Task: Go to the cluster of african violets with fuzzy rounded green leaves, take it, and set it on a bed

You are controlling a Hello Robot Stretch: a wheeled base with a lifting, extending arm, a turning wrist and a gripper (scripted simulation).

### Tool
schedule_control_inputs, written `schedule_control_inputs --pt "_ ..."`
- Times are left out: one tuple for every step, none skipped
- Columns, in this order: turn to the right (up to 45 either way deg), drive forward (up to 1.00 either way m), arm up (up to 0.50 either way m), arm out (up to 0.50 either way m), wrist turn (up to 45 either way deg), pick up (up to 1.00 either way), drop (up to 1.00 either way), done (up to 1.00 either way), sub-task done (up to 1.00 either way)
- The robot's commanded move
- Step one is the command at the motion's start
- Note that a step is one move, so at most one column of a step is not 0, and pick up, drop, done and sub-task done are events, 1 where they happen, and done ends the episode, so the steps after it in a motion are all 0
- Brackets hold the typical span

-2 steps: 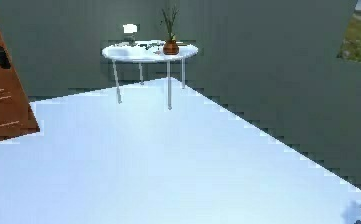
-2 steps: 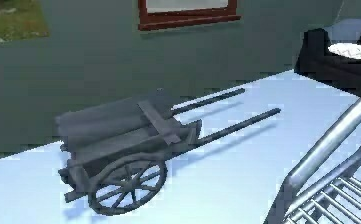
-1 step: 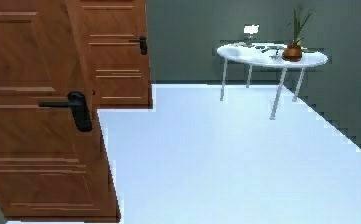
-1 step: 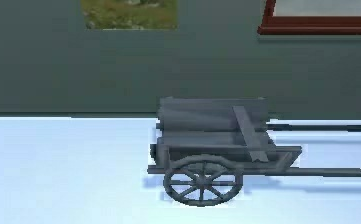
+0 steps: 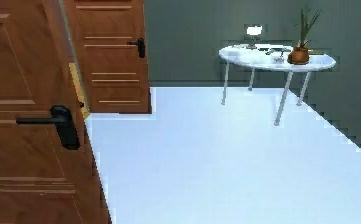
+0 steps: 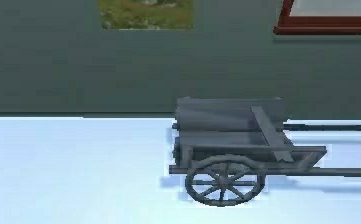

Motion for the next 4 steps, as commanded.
schedule_control_inputs --pt "33.0 0.0 0.0 0.0 0.0 0.0 0.0 0.0 0.0" --pt "0.0 0.5 0.0 0.0 0.0 0.0 0.0 0.0 0.0" --pt "-24.0 0.0 0.0 0.0 0.0 0.0 0.0 0.0 0.0" --pt "0.0 1.0 0.0 0.0 0.0 0.0 0.0 0.0 0.0"
